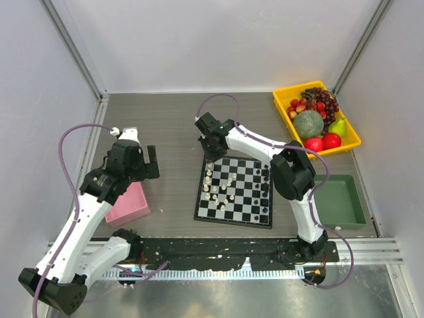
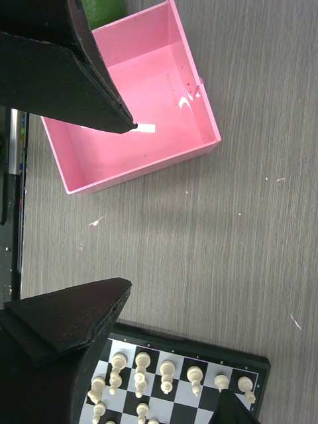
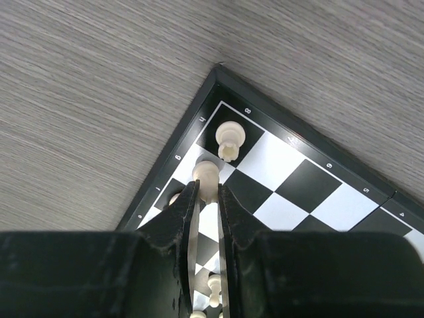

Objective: Set up the chess pieces on the board

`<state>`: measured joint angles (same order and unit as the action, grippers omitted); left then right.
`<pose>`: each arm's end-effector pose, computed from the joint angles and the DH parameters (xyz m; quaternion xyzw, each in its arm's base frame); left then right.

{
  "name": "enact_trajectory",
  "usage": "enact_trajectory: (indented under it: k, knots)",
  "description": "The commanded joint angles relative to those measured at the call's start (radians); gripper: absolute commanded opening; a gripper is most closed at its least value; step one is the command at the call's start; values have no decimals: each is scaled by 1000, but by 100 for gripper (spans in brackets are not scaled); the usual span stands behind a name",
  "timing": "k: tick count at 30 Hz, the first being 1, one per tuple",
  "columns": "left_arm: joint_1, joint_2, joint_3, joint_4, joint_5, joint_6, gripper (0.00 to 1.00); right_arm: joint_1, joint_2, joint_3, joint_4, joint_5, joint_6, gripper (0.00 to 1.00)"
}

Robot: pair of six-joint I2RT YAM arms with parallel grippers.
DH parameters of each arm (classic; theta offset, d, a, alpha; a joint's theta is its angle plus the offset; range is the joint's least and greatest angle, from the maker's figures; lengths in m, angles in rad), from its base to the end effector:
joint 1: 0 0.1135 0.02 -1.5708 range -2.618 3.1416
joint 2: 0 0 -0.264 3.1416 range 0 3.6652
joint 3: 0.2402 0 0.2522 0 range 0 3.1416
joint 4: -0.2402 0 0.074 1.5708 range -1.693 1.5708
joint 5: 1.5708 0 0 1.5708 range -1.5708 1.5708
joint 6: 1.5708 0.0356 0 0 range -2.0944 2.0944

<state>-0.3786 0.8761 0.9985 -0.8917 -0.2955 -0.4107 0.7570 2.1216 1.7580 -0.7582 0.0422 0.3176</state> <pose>0.1566 -0.0511 0.3306 -0.0720 0.9097 -0.0232 0.4083 0.3325 0.3121 0.2087 -0.2078 0.9523 0.0962 0.2017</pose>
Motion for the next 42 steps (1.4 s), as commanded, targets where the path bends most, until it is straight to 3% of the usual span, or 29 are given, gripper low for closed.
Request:
enact_trajectory:
  k: [1,11,42]
  knots:
    - [6,-2,19,14,-7,13,100,16,12,46,-6,13,14,11]
    - [9,-6,11,11,-2,15,100,19,21,66,-18,10,11,20]
    - [12,1,12,17,12,15,100,39,54,146,-104,78,-23,20]
